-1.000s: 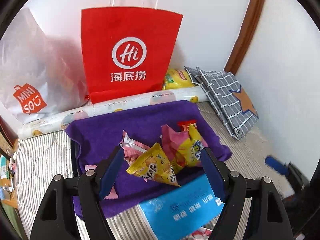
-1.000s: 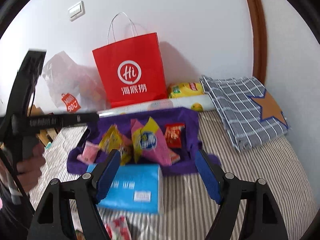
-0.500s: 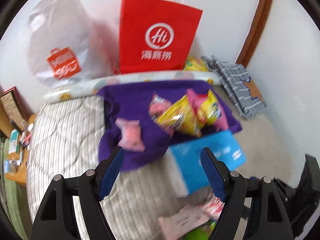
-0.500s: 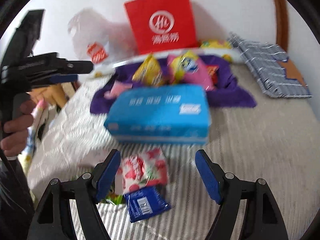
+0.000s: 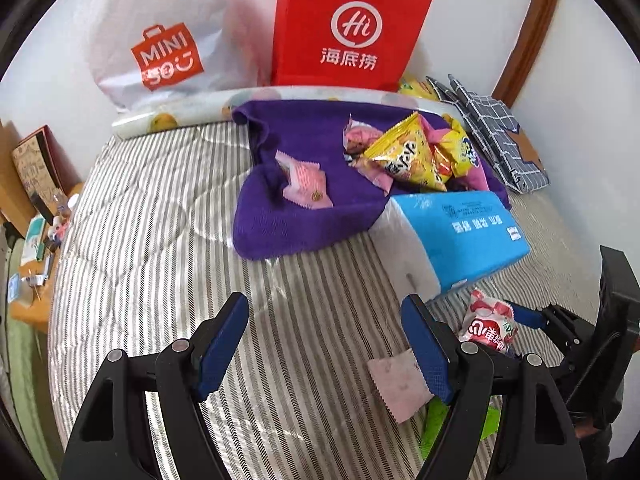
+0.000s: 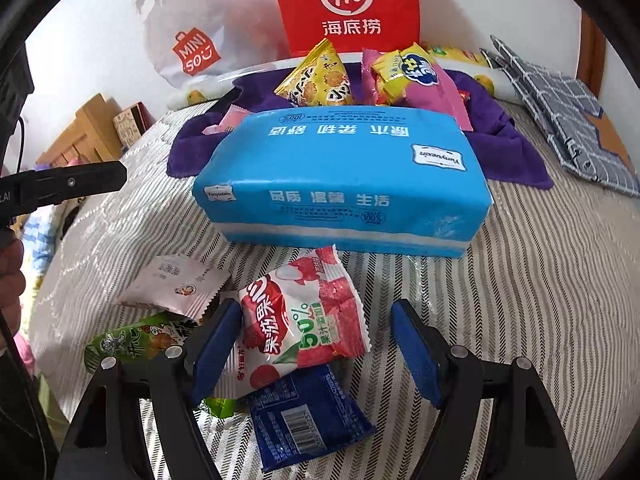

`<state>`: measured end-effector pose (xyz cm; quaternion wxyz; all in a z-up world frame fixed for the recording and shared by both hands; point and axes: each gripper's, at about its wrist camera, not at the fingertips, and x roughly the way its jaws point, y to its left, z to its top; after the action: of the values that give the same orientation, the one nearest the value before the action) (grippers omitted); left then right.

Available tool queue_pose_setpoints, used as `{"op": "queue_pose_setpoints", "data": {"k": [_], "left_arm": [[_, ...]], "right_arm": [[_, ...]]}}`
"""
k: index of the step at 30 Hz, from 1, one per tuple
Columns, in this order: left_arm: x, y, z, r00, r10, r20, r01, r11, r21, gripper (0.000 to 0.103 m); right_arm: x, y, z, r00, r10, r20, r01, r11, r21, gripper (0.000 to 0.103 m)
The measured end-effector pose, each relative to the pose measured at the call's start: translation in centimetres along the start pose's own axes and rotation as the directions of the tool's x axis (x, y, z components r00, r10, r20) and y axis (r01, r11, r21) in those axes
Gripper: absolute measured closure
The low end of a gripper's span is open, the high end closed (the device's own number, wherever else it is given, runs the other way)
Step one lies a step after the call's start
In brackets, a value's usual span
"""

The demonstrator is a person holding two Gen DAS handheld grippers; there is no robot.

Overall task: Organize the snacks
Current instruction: 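Grasp the red-and-white packet with the right tool while the left tool reaches toward the pale pink packet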

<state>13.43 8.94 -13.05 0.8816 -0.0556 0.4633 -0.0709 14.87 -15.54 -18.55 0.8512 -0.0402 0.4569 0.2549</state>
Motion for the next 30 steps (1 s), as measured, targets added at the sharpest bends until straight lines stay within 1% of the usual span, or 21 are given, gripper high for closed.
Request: {"op": "queue_pose_setpoints", "data": {"k": [1, 2, 3, 5, 8, 9, 13, 18, 25, 30], "left_arm": [[0.1, 0.0, -0.1, 1.0, -0.003, -0.004, 0.003, 1.0, -0.001, 0.025], [0.3, 0.1, -0.2, 1.0, -0.005, -0.007, 0.005, 1.0, -0.004, 0.025], [0.4, 0.1, -0.3, 1.0, -0.01, -0.01, 0.01, 1.0, -0.008, 0.025], [0.6, 0.1, -0.4, 1.0, -0.018, -0.014, 0.018, 1.0, -0.014, 0.025], [0.8, 0.2, -0.6, 0.999, -0.028, -0.021, 0.027, 0.999, -0.022, 0.025], [0.9, 0.2, -0.7, 0.999, -0.03, -0.022, 0.029, 0.999, -0.023, 0.025], [1.1, 0.4, -0.9, 0.999, -0.042, -0.025, 0.041, 0.998, -0.037, 0.025], [1.3, 0.8, -1.0, 0.997, -0.068, -0.023, 0.066, 0.995, -0.071, 0.025], [1.7, 0.5, -1.3, 0.994, -0.109, -0.018, 0.108, 0.991, -0.081, 0.025], [1.9, 0.1, -1.6, 0.989, -0.147, -0.019, 0.144, 0.986, -0.086, 0.025]], "right_arm": [[0.1, 0.2, 0.0, 1.0, -0.006, 0.001, 0.006, 1.0, -0.01, 0.032], [0.0, 0.4, -0.1, 1.0, -0.011, 0.004, 0.011, 1.0, -0.022, 0.04], [0.0, 0.6, -0.2, 1.0, -0.009, 0.004, 0.009, 0.999, -0.036, 0.044], [-0.1, 1.0, -0.3, 1.0, 0.001, 0.007, -0.001, 0.999, -0.052, 0.059], [-0.2, 1.2, -0.4, 1.0, 0.017, 0.01, -0.016, 0.998, -0.059, 0.07], [-0.3, 1.3, -0.3, 1.0, 0.021, 0.013, -0.02, 0.998, -0.056, 0.072], [-0.7, 0.9, -0.4, 0.999, 0.034, 0.03, -0.033, 0.999, -0.027, 0.077], [-2.0, -0.2, -0.3, 0.996, 0.066, 0.065, -0.068, 0.997, 0.027, 0.078], [-4.1, -2.1, -0.3, 0.991, 0.044, 0.125, -0.055, 0.995, 0.085, 0.078], [-5.2, -3.6, -0.4, 0.988, 0.001, 0.152, -0.02, 0.993, 0.118, 0.078]]}}
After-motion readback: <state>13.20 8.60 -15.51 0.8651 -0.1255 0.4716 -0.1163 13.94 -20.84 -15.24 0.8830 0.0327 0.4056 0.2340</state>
